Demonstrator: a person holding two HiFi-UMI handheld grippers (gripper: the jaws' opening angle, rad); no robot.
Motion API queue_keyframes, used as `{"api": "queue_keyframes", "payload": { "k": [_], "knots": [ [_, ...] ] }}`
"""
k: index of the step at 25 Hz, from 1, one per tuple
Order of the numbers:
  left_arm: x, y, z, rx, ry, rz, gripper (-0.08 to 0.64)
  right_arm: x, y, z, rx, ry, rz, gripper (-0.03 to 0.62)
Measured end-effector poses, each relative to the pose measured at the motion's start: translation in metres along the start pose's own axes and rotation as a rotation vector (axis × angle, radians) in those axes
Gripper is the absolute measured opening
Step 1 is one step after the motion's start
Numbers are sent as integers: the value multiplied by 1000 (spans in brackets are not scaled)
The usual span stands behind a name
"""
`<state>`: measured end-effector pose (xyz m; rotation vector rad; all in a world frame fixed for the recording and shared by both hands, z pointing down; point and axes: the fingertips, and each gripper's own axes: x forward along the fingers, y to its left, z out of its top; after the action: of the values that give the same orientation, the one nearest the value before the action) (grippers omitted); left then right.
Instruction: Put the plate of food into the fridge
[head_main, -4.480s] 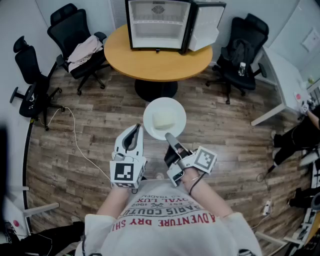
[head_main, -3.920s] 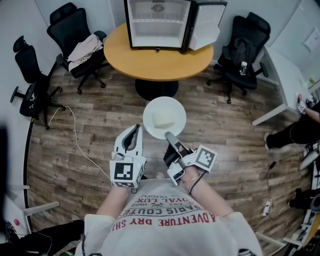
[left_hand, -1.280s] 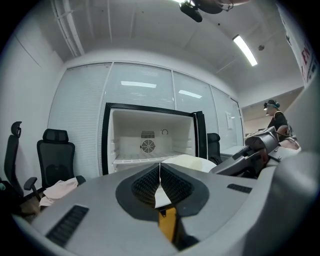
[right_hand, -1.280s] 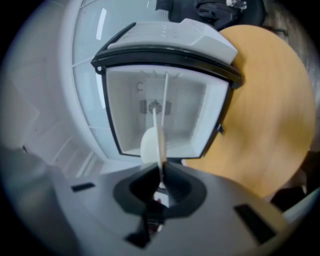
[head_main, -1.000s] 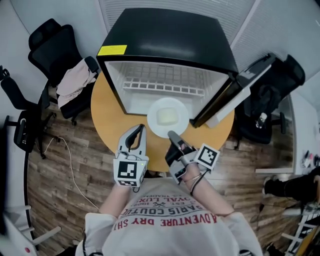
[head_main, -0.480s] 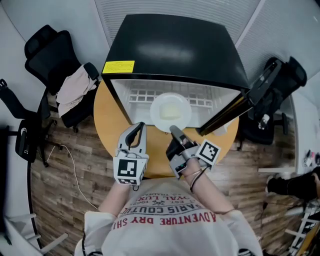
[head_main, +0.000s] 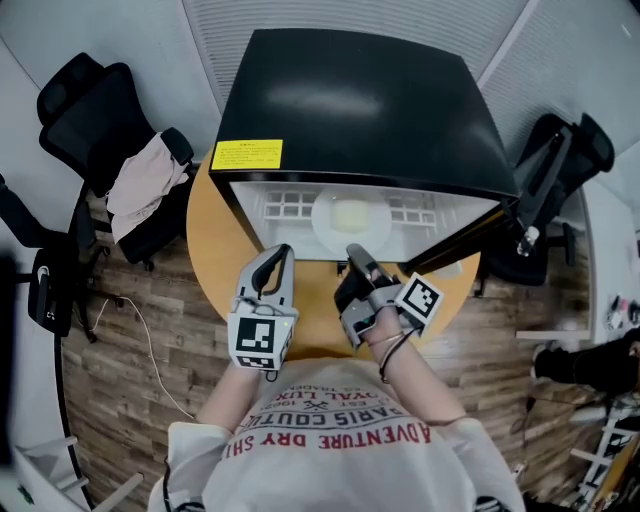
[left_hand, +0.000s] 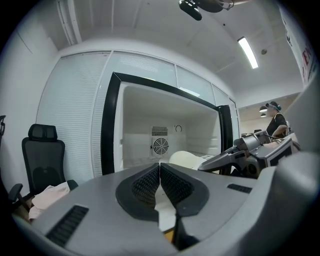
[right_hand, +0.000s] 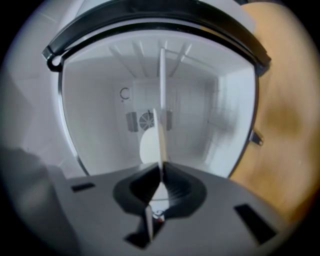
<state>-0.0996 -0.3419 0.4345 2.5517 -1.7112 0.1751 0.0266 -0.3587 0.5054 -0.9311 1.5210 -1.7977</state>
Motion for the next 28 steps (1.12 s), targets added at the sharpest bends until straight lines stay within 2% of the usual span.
{"api": "queue_keyframes", "payload": {
  "k": [9, 14, 19, 24, 28],
  "knots": [
    [14, 5, -8, -19, 18, -27, 29, 20, 3, 14, 24, -79, -7, 37],
    [19, 6, -6, -22, 15, -36, 29, 30, 9, 15, 24, -95, 16, 46],
    [21, 4, -6, -22, 14, -42, 29, 38, 7, 14, 24, -104, 23, 92],
    [23, 7, -10, -24, 22, -33, 29, 44, -5, 18, 37, -115, 6, 188],
    [23, 12, -11, -27, 25, -24, 29, 52, -5, 19, 9, -112, -10, 212]
  ]
}}
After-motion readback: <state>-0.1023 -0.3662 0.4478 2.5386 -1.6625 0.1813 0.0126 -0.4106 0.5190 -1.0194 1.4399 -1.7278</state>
